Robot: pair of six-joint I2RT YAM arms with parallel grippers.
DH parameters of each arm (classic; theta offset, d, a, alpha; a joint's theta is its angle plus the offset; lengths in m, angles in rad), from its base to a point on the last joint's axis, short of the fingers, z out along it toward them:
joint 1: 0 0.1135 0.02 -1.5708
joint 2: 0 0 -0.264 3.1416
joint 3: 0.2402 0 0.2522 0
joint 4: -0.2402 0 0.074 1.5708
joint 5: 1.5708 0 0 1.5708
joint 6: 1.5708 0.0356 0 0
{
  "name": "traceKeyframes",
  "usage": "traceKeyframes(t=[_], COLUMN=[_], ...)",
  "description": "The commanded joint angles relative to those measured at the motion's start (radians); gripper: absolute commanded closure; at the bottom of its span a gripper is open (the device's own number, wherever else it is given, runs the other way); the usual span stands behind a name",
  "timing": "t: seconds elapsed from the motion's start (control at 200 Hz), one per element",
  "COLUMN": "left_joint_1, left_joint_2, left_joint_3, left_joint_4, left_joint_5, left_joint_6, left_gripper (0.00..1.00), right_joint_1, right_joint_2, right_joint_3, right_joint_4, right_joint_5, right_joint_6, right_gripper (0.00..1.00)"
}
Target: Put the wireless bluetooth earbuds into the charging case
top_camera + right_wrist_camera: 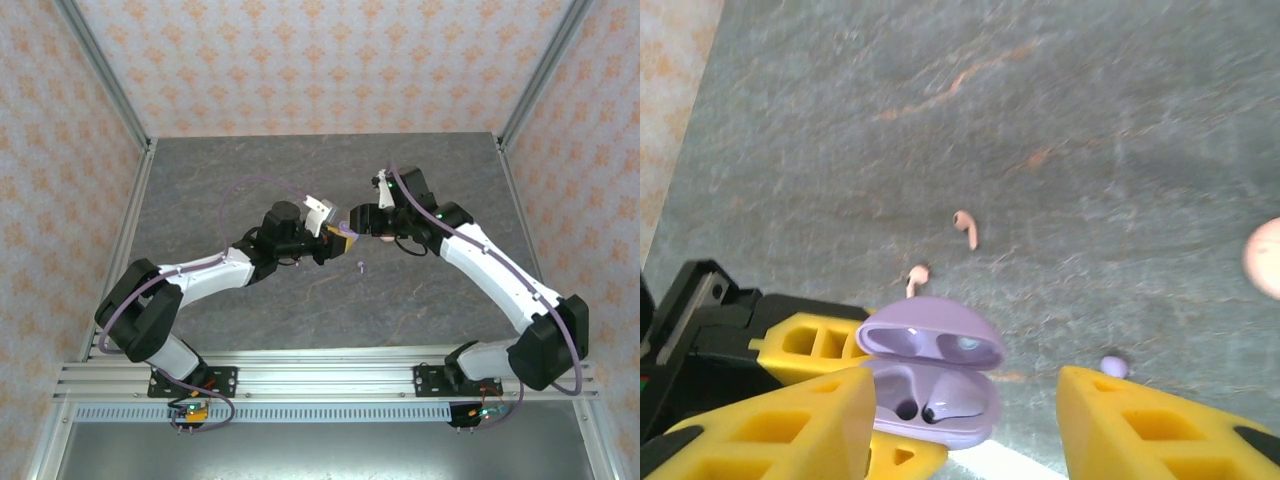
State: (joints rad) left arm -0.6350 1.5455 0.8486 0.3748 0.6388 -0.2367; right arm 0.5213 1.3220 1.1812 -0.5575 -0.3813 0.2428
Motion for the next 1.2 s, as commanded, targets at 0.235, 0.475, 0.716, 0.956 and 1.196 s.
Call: traceKeyframes(t=[0.235,0.475,0.716,0.956,1.196], left_joint_1=[0.038,0.096,0.120,0.120,0.120], left_joint_2=[-0.141,-0.262,-0.334,-0.374,-0.417], left_joint_3=[-0.043,-0.052,-0.056,-0.060,-0.071], left_joint_4=[-0.071,-0.172,-0.227,-0.239,-0.260], left_joint_5=[-0.038,-0.003,0.012,0.010,-0.002], left_joint_6=[-0.004,-0.011,-0.024,-0.034,-0.029], left_gripper=[0.97,0.96,0.96,0.96,0.96], right_joint_1=[-0.005,-0.007,-0.007,0.001,0.006], right_joint_2=[0.014,0.096,0.207,0.295,0.346], right_joint_3=[-0.017,-0.065,-0.111,-0.117,-0.111], right_joint_4=[-0.100,-0.136,-0.120,-0.074,-0.018], right_joint_5=[0.247,0.156,0.069,0.014,0.008], right_joint_6=[0.066,0.047,0.032,0.029,0.021], right_gripper=[0.49,0.54,0.55,0.57,0.58])
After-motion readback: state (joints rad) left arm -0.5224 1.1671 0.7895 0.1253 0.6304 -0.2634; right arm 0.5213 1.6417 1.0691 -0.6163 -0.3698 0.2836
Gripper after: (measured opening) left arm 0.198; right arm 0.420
